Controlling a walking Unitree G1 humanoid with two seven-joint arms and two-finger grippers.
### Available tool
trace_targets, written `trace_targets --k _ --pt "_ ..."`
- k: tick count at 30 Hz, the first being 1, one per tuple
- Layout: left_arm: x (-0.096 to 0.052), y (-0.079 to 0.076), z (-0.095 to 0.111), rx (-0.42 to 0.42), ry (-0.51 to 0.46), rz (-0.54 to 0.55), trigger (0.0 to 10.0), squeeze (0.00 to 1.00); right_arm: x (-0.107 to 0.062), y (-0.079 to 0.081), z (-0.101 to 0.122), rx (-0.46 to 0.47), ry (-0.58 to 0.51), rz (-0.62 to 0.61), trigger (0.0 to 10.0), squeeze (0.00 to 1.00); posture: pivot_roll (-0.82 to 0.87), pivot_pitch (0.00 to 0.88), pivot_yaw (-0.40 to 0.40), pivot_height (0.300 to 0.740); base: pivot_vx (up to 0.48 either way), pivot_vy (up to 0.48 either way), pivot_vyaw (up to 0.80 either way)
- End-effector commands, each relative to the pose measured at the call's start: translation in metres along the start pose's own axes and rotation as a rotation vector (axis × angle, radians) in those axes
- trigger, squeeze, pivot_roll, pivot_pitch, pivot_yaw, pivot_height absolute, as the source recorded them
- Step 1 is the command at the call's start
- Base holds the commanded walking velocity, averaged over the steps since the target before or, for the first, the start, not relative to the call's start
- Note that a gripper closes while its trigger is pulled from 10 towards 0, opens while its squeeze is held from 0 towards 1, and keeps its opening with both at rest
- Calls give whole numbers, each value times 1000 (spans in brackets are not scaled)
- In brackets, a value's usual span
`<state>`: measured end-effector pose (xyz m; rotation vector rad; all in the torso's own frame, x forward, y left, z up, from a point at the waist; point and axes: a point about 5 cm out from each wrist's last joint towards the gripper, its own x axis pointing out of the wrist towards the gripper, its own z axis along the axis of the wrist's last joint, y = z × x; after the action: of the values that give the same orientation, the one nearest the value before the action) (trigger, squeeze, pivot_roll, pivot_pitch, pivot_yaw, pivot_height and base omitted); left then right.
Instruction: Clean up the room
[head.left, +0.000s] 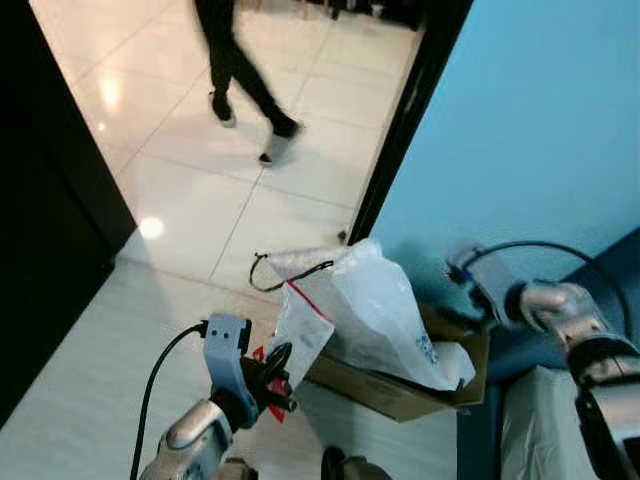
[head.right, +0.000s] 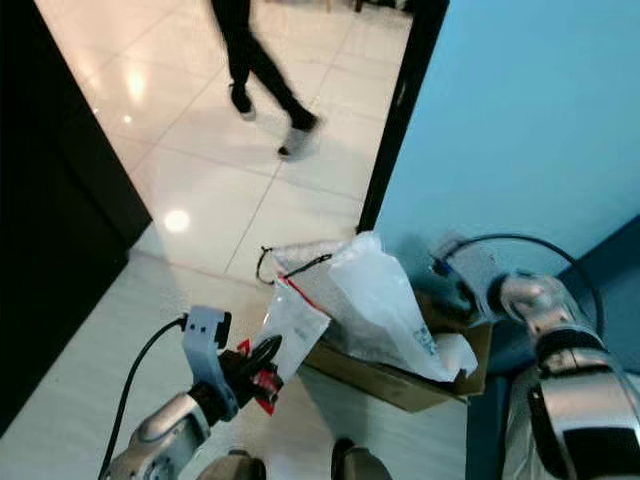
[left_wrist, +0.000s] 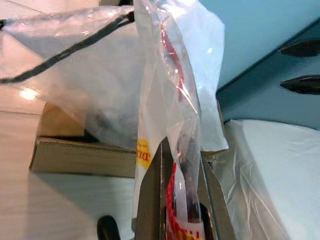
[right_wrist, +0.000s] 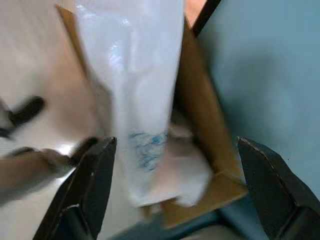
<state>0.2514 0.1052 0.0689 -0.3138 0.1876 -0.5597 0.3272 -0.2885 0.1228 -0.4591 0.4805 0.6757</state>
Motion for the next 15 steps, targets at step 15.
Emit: trace_targets --k 15 --pt "-16 102 36 455 82 430 10000 0 45 106 -26 464 -186 259 10000 0 -20 18 -80 708 0 0 -250"
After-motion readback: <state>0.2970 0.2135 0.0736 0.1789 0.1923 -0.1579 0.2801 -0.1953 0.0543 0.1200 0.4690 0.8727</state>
